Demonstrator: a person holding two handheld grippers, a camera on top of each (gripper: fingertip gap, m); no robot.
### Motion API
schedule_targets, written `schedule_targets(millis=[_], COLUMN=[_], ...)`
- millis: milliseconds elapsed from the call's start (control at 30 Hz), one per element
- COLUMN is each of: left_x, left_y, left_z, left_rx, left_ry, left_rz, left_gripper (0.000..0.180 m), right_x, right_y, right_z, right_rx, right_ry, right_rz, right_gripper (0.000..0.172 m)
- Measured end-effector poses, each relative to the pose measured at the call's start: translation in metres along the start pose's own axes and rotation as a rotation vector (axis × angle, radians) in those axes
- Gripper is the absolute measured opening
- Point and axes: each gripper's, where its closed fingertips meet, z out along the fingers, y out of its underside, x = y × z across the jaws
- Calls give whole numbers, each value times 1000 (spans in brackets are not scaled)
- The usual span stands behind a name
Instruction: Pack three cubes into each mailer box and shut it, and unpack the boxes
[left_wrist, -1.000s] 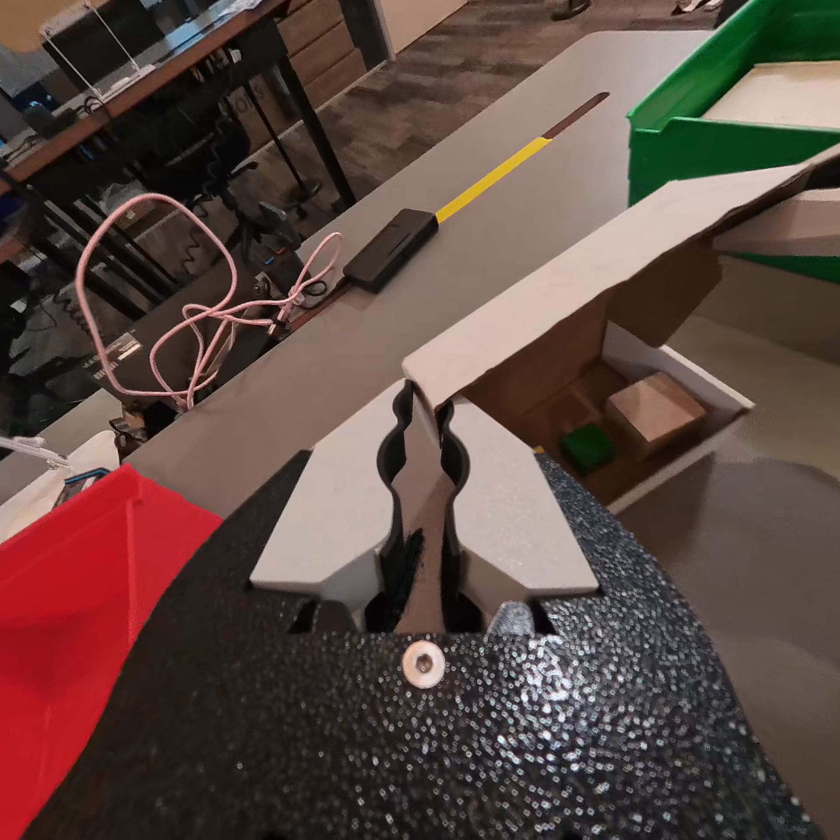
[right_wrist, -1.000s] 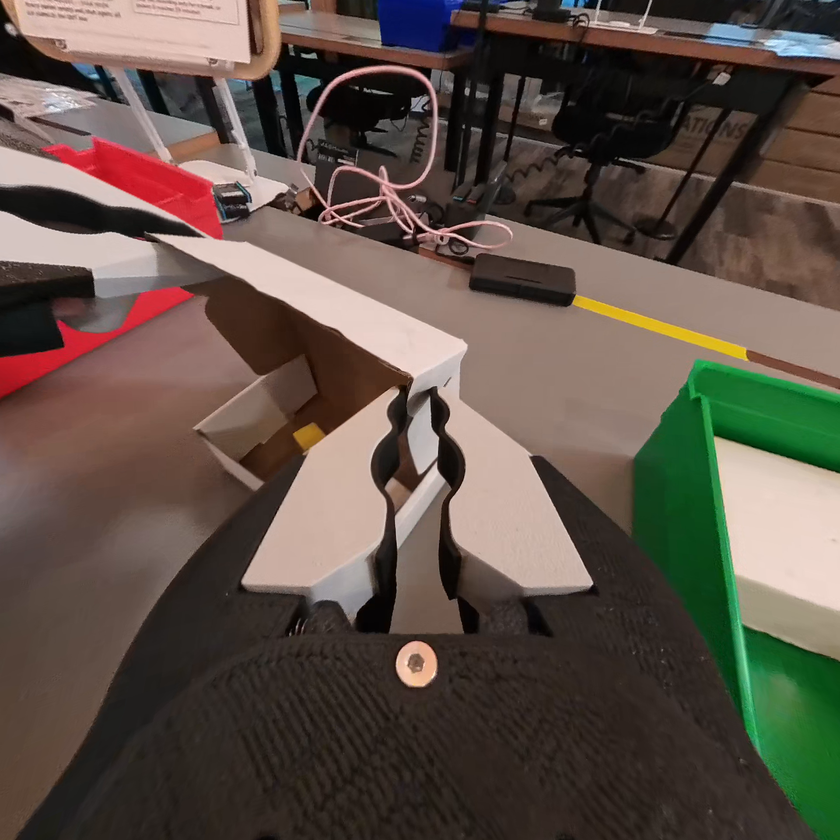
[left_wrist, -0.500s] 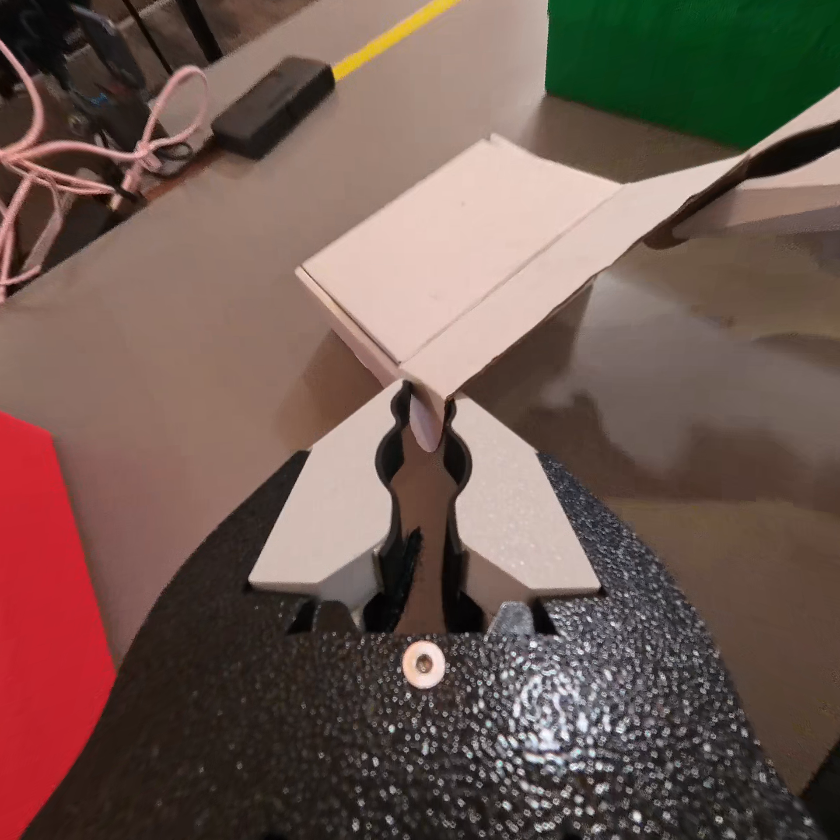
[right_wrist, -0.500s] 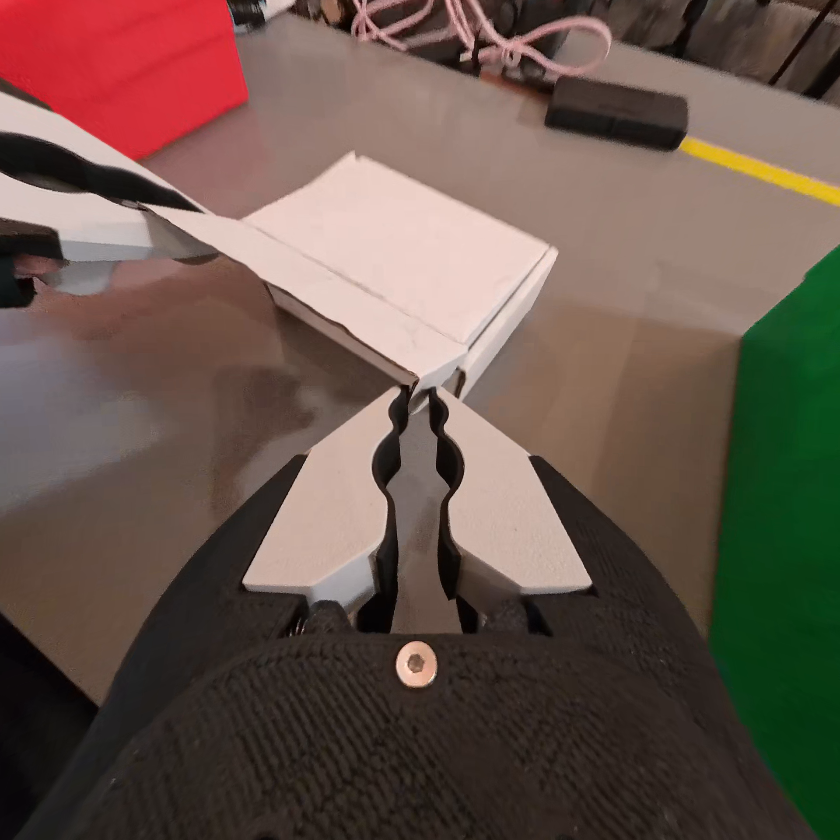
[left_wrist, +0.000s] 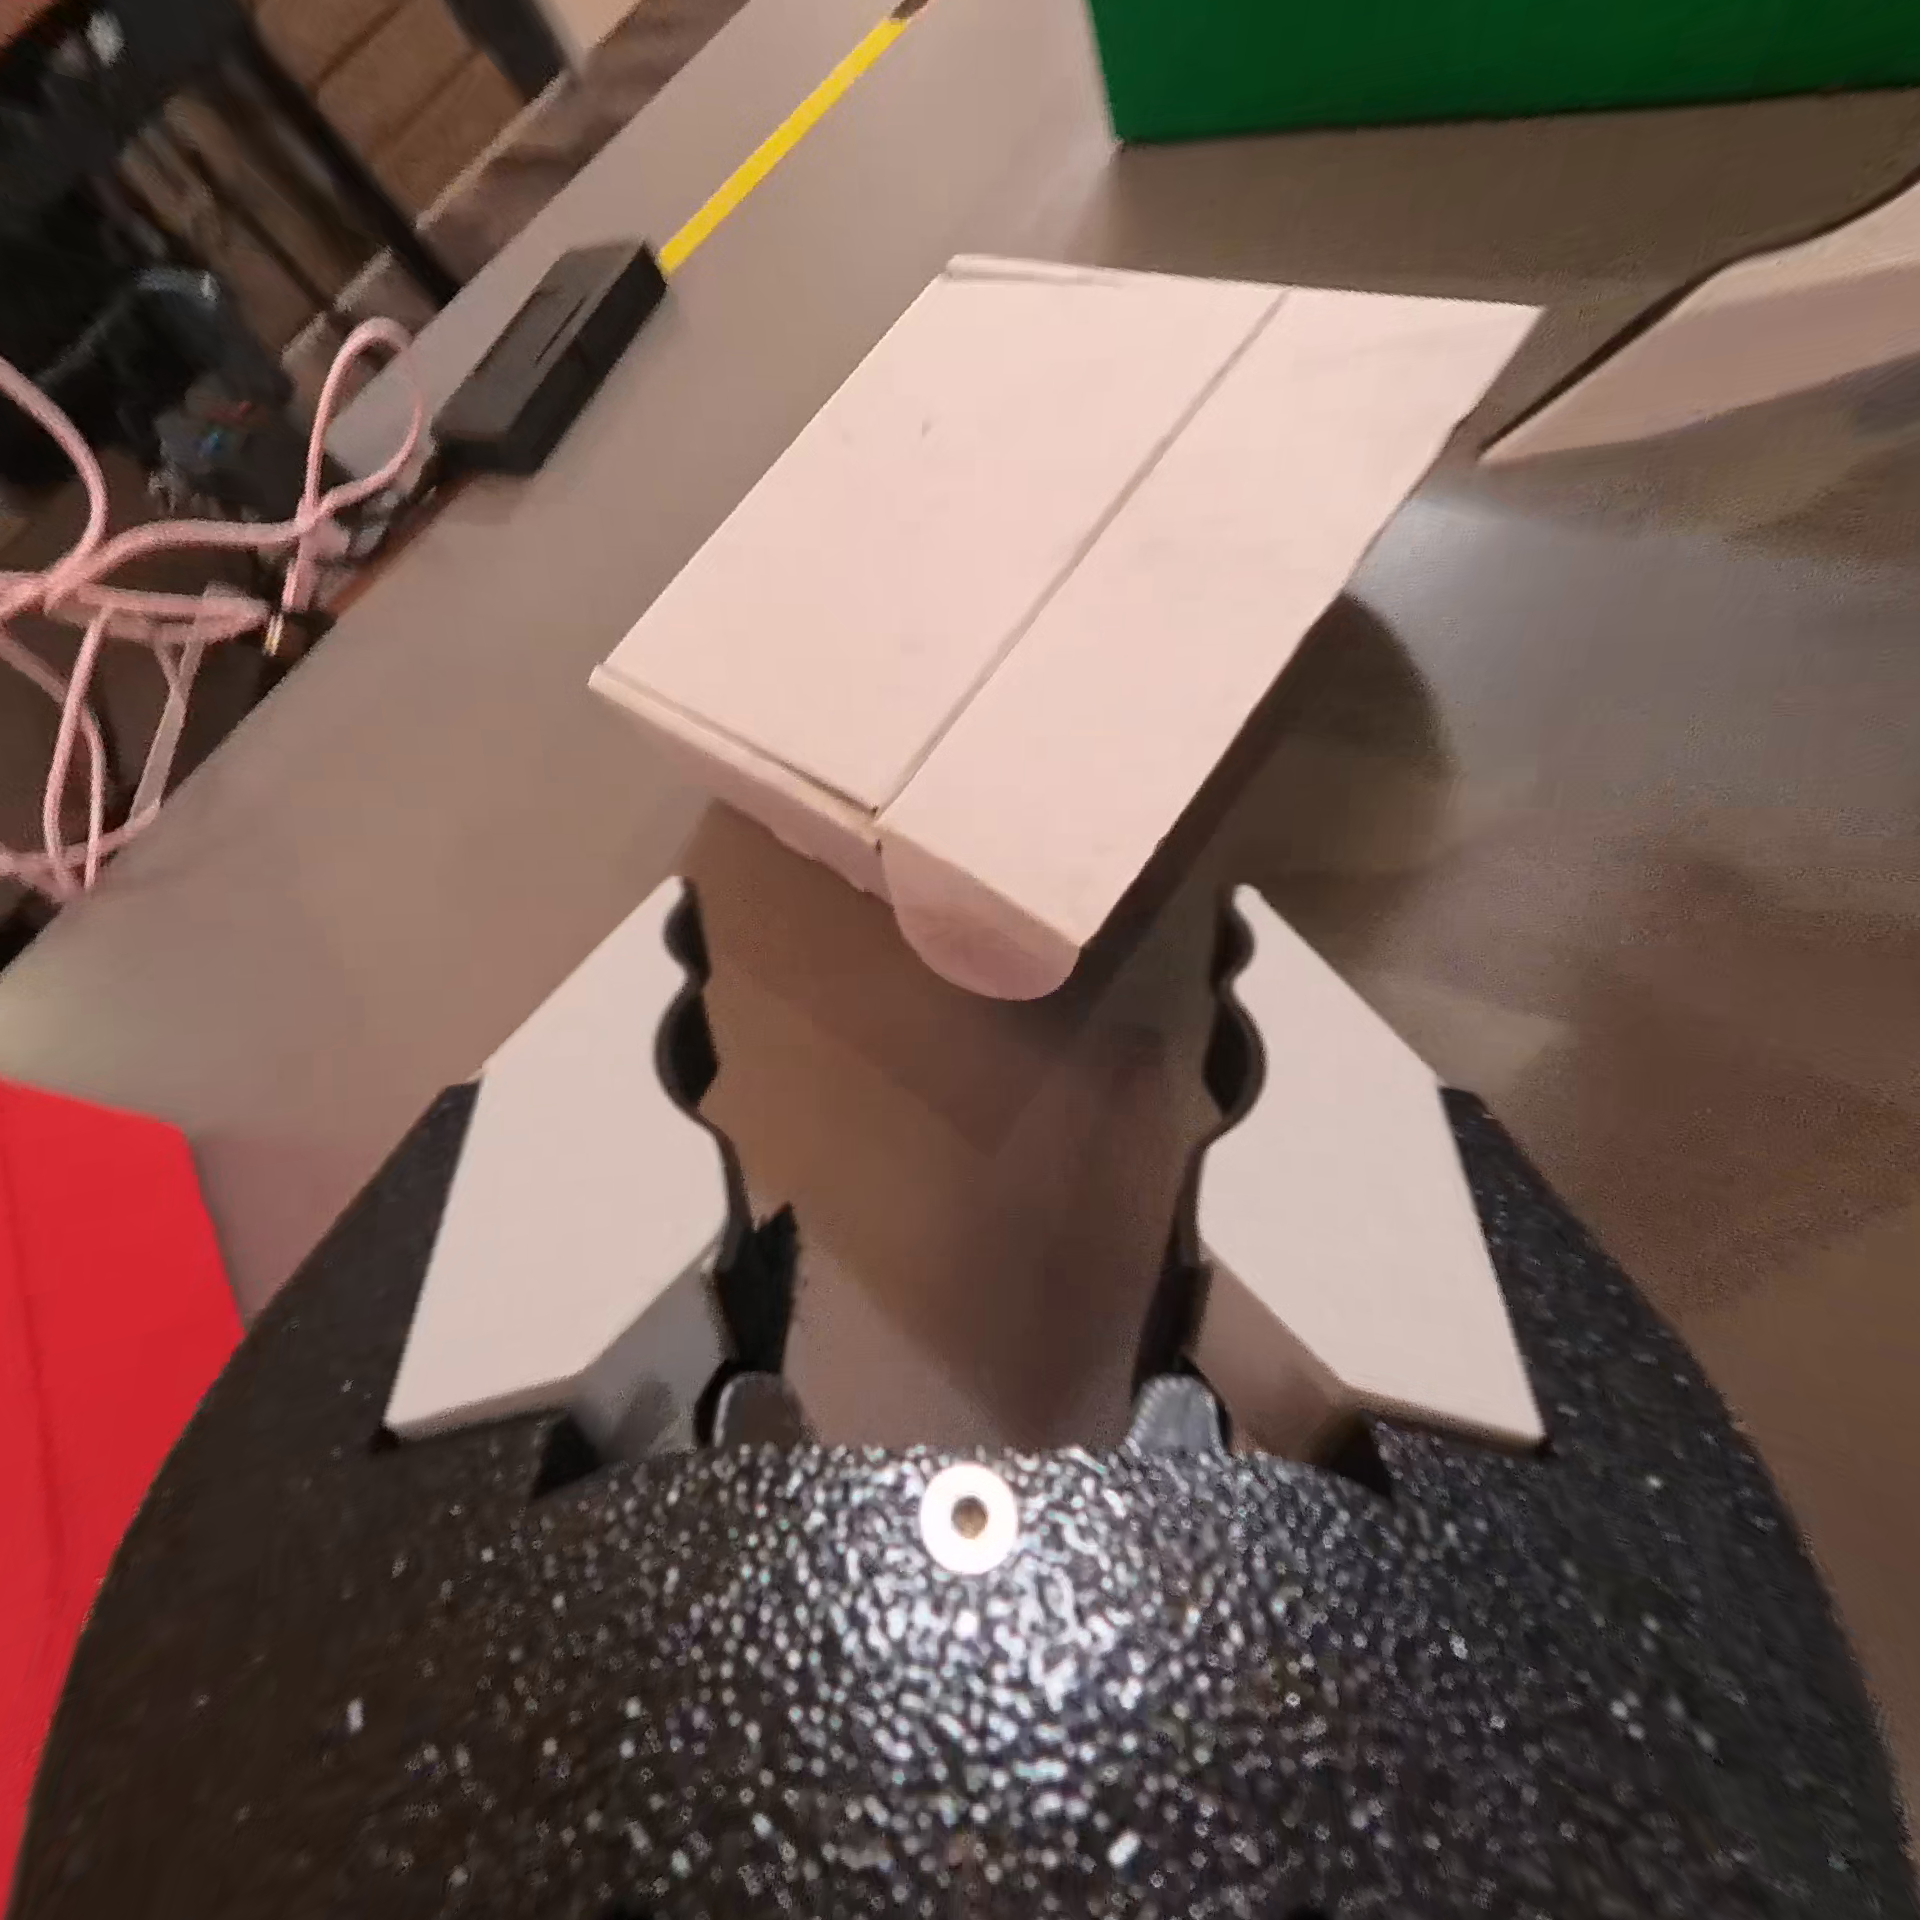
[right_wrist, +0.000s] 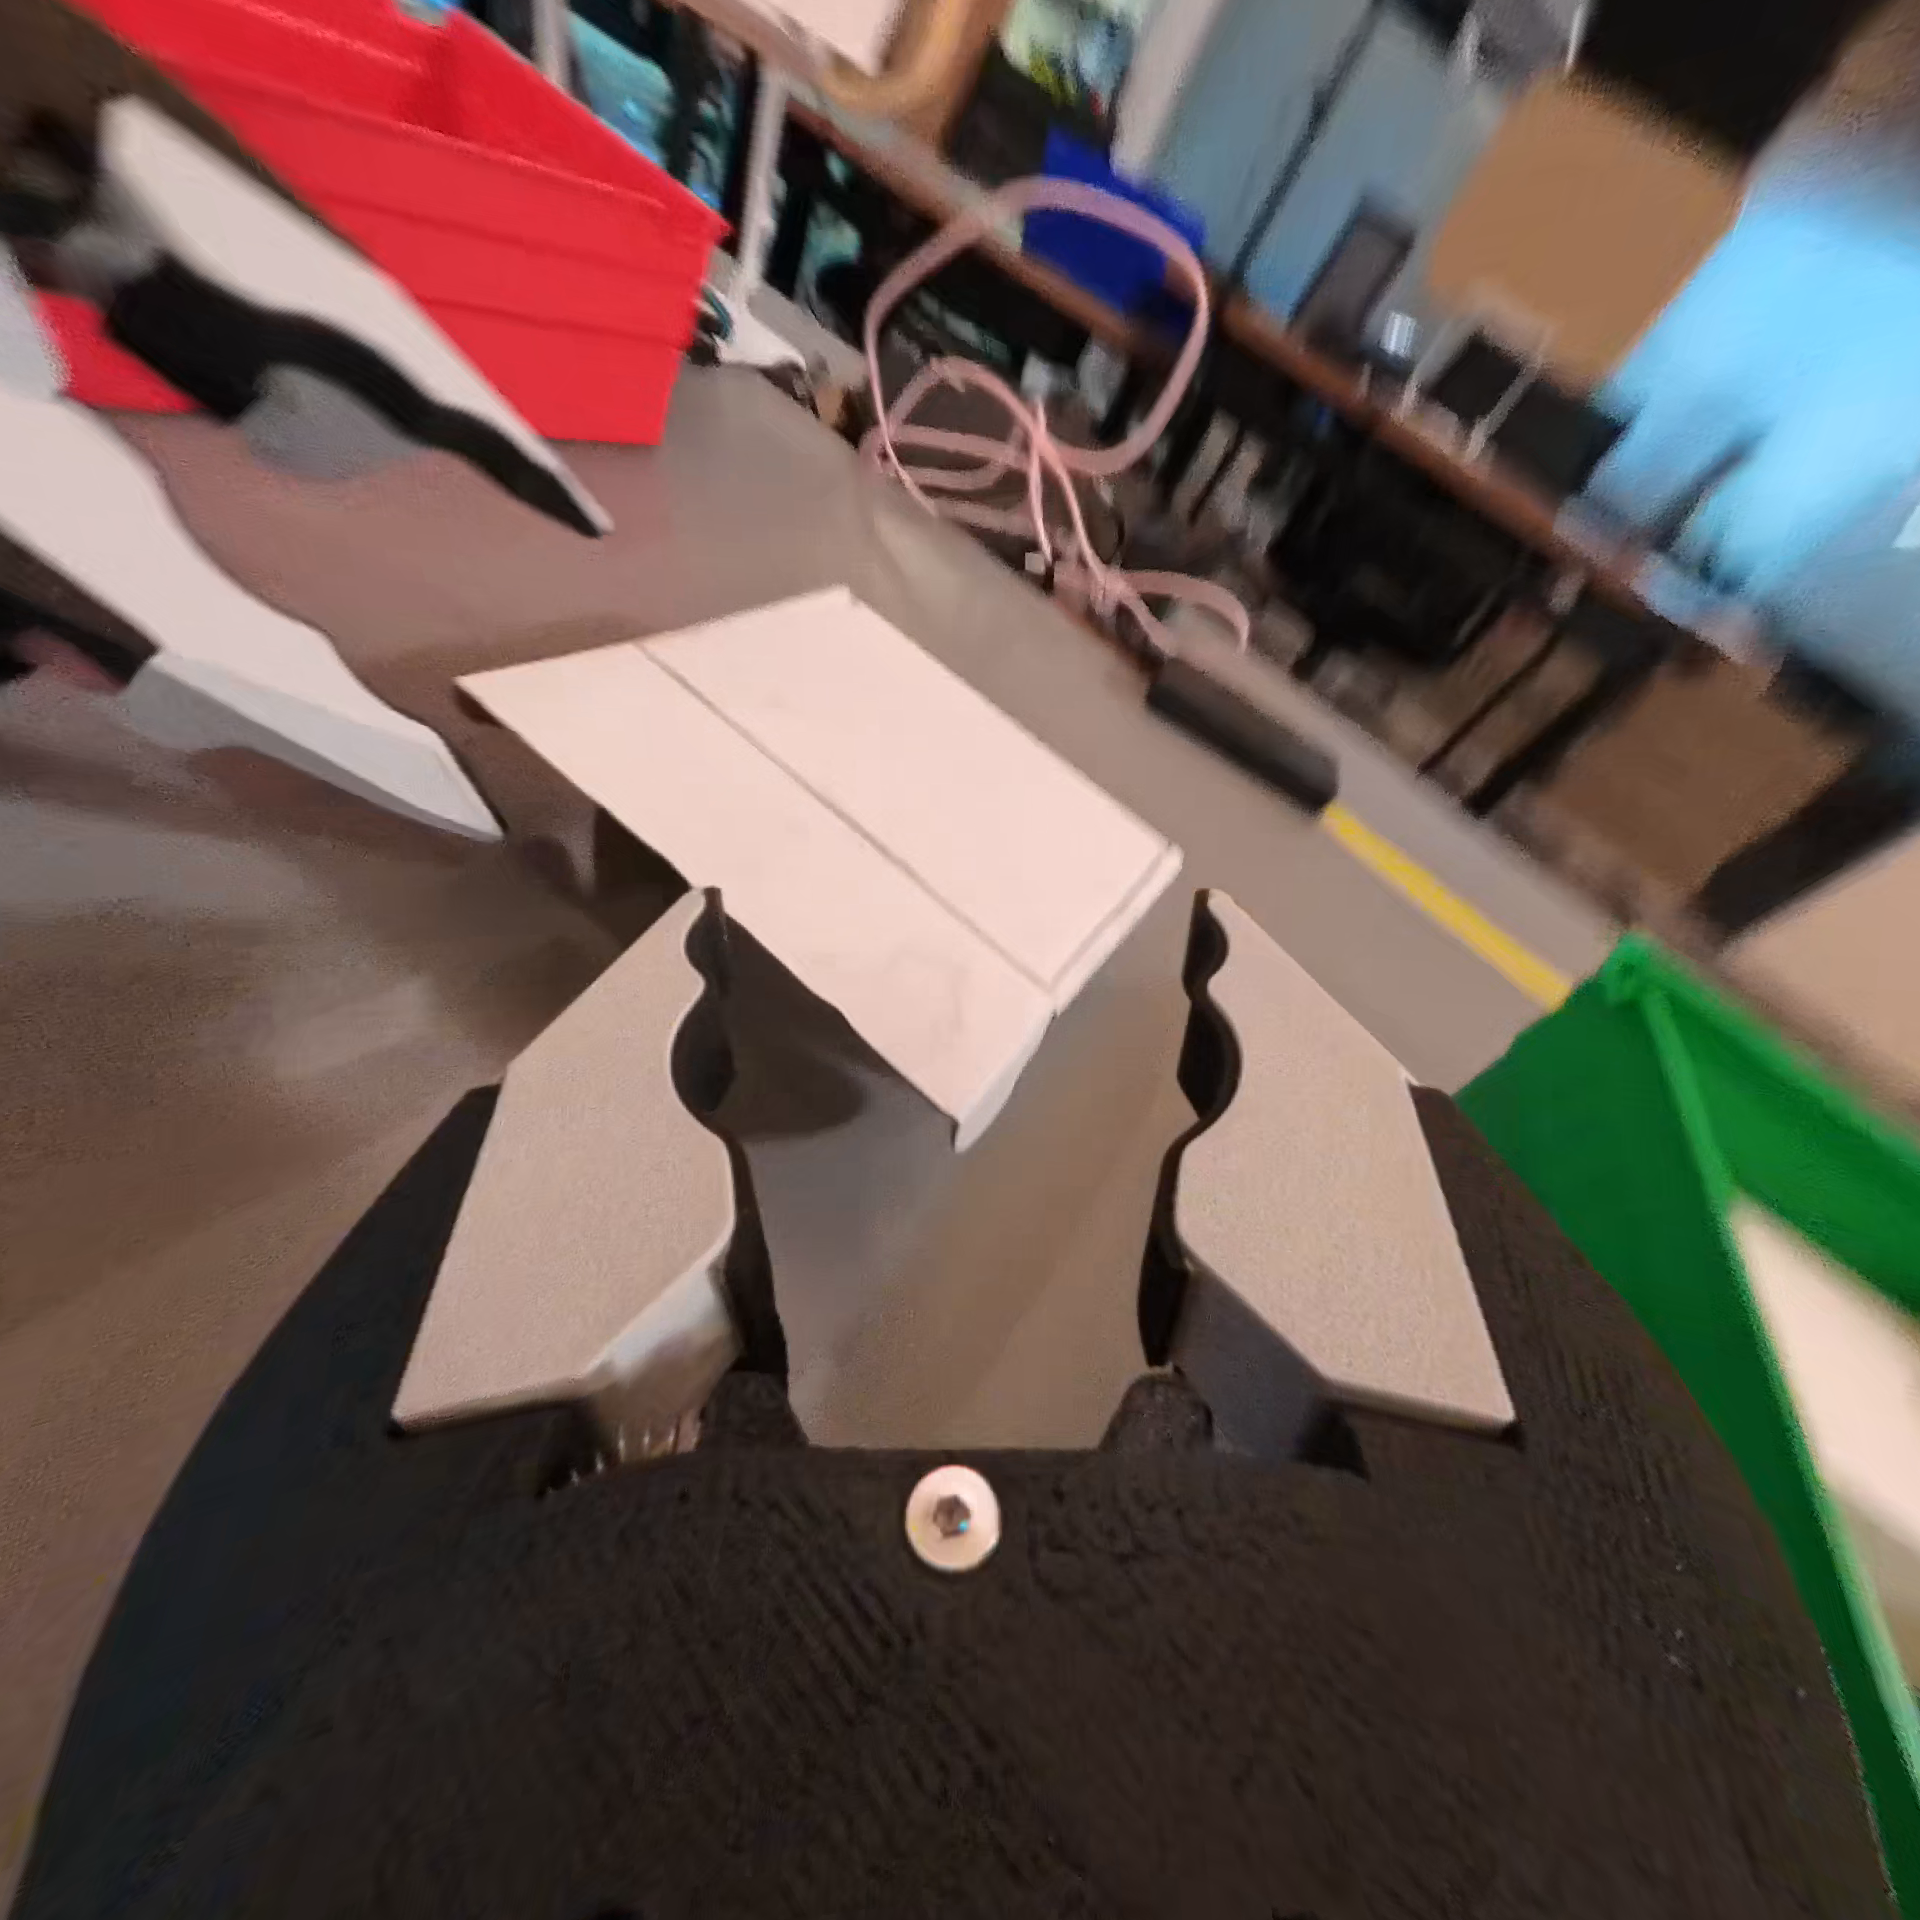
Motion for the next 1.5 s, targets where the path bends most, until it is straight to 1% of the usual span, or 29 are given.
schedule_targets(millis=[33,67,133,200,233,267,367,433,467,500,567,600,633,767,833,933,1033,1100,1167,1200,1267,1333,1400,1500], left_x=[3,9,18,17,14,15,16,19,22,22,17,13,10,6,2,1,0,-1,0,3,2,-8,-22,-42], left_y=[-3,-7,-11,-4,-8,-11,-22,-27,-25,-22,-23,-27,-32,-35,-36,-37,-36,-34,-33,-31,-23,-15,-9,-2], left_z=[1,3,9,19,23,26,33,34,36,39,43,43,41,41,42,44,44,43,42,41,36,28,17,11], left_rx=[27,54,89,39,51,69,125,178,190,179,193,207,228,201,180,154,170,193,222,236,231,218,233,228], left_ry=[28,61,85,37,5,3,-10,-44,-51,-66,-133,-168,-181,-57,-16,27,16,7,4,15,20,3,-16,-46], left_rz=[41,95,270,474,543,600,709,855,937,983,1010,992,956,710,641,612,645,647,662,674,702,711,696,675], left_gripper=[104,110,112,114,105,103,81,64,58,46,37,23,14,3,1,1,2,3,6,14,33,51,63,86], right_x=[-9,-21,-46,-57,-59,-60,-56,-52,-50,-49,-46,-44,-42,-40,-38,-37,-38,-38,-39,-40,-38,-36,-34,-29], right_y=[-7,-11,-7,3,6,10,15,16,16,18,23,26,26,23,23,24,19,12,9,10,9,10,10,10], right_z=[1,4,13,23,28,32,43,47,50,53,59,62,64,73,79,86,86,80,75,74,72,70,67,64], right_rx=[37,50,24,-26,-42,-56,-76,-83,-83,-89,-107,-114,-110,-103,-115,-134,-95,-41,-13,-13,-7,-12,0,20], right_ry=[-8,-32,-102,-123,-126,-125,-119,-109,-102,-98,-81,-70,-51,-41,-38,-62,-60,-35,-20,-22,-6,-33,-77,-139], right_rz=[-109,-216,-411,-553,-603,-643,-724,-763,-781,-801,-860,-891,-918,-934,-922,-905,-961,-980,-1013,-1019,-1037,-978,-898,-791], right_gripper=[87,87,88,88,88,87,82,80,79,79,80,79,78,80,82,77,53,31,15,8,0,0,0,0])
